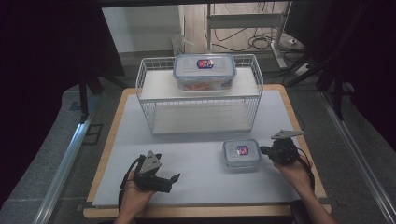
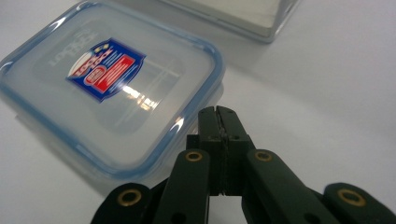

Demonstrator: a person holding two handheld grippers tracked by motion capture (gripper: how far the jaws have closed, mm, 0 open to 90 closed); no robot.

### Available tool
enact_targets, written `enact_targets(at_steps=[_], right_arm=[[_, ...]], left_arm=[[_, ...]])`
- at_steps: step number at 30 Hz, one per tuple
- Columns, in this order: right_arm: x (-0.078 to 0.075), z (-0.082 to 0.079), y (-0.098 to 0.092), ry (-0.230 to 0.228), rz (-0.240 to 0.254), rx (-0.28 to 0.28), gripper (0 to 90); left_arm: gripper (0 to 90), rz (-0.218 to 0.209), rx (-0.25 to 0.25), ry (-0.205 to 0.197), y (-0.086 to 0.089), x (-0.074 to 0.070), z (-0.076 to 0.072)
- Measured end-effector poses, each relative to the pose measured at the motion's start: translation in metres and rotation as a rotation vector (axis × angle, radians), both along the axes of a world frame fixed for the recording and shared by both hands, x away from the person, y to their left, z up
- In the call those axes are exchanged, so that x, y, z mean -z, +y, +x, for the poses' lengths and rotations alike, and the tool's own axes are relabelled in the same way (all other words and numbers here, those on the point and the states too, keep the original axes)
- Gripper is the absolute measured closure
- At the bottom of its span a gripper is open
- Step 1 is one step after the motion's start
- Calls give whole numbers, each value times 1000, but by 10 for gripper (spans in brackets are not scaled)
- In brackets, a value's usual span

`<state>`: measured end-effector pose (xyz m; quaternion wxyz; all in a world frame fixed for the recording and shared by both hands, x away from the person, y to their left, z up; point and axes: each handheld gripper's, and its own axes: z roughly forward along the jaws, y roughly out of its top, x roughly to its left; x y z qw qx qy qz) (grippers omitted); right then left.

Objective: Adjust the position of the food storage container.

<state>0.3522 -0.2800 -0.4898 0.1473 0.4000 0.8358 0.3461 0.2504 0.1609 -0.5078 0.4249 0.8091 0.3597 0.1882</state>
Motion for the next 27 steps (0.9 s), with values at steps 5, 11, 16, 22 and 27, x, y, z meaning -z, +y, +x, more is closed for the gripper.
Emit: enact_targets(at_steps=[5, 11, 16, 22, 27], right_arm=[[1, -6, 9, 14, 9, -28, 895], [2, -9, 25, 16, 7, -70, 895], [4, -8, 41, 22, 14, -102, 894], [6, -7, 60, 23, 27, -144, 894], [8, -4, 71, 27, 43, -160, 895]], left_arm=[[22, -1, 2, 2, 0, 0, 0], [23, 0, 3, 10, -1, 1, 1], [25, -3, 2, 17, -1, 0, 1], [26, -3, 0, 20, 0, 1, 2], [27, -3, -1, 22, 0, 1, 2]])
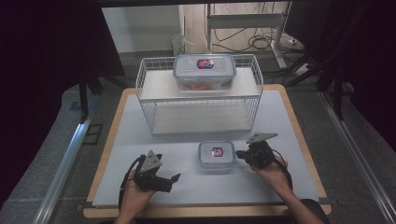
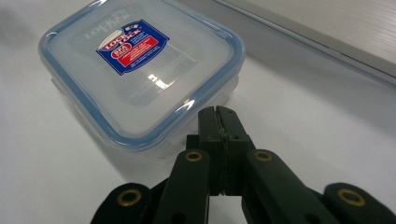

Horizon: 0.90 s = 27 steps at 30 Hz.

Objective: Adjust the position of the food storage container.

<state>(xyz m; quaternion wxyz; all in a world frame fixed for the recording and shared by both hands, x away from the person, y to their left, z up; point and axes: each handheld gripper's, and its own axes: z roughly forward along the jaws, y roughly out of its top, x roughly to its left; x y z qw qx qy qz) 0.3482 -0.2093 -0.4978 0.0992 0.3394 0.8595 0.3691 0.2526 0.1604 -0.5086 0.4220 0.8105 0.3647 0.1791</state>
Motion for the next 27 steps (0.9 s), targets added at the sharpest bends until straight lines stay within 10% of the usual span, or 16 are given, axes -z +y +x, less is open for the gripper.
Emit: enact_targets(at_steps=[16, 27], right_arm=[[-3, 0, 14, -32, 10, -40, 852], [0, -4, -15, -100, -39, -22, 391]], left_arm=[[29, 2, -4, 4, 1, 0, 0], [32, 31, -18, 3, 4, 3, 1]])
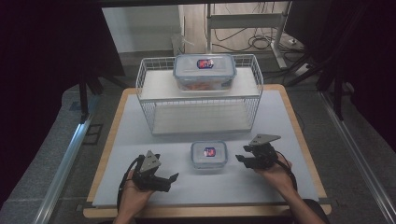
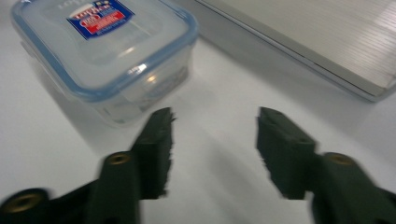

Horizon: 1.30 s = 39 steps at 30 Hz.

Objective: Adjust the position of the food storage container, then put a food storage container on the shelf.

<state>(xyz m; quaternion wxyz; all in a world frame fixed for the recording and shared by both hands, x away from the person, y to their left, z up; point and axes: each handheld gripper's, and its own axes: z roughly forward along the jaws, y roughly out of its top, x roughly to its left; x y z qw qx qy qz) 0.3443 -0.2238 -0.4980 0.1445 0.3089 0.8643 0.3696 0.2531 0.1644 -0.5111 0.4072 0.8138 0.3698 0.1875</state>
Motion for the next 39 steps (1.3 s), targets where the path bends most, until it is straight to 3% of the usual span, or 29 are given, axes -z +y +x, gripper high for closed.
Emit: enact_targets(at_steps=[4, 7, 11, 21, 25, 30, 34, 39], right_arm=[[4, 2, -9, 5, 7, -8, 252], [6, 4, -15, 10, 30, 1, 199], [6, 6, -18, 9, 43, 19, 180], [7, 5, -15, 2, 18, 6, 177], [7, 6, -15, 8, 22, 12, 177], [6, 7, -13, 22, 29, 12, 175], [6, 9, -9, 54, 46, 11, 176], [2, 11, -4, 91, 70, 0, 200]], left_arm=[[32, 6, -3, 3, 0, 1, 0], [32, 6, -2, 4, 1, 2, 1], [32, 4, -1, 9, 0, 2, 1], [32, 2, -1, 21, -1, 3, 2], [40, -16, -14, 56, 0, 2, 4], [52, -81, -24, 118, 0, 0, 12], [48, -107, 5, 184, -8, 1, 22], [59, -115, 35, 219, -19, -5, 35]])
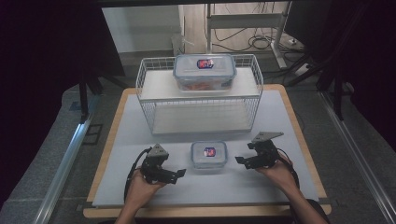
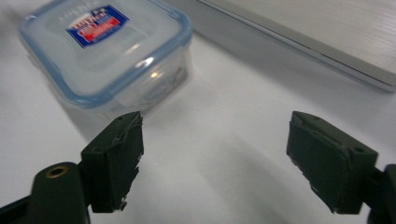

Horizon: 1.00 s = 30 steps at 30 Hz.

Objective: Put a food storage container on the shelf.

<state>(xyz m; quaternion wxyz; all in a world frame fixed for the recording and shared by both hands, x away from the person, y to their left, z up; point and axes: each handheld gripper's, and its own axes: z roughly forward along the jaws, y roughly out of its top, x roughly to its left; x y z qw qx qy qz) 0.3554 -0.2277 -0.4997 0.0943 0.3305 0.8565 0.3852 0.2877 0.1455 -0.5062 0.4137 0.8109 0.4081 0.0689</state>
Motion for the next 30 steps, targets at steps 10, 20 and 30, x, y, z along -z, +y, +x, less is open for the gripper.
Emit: enact_targets(at_steps=[10, 20, 30], right_arm=[[-7, 4, 3, 114, 51, -13, 350], [-9, 11, 13, 189, 96, -47, 346], [-3, 20, 31, 242, 126, -76, 280]], left_arm=[[187, -67, 23, 78, -9, -2, 26], [251, -122, 50, 119, -13, 0, 47], [241, -162, 79, 186, -17, 8, 61]])
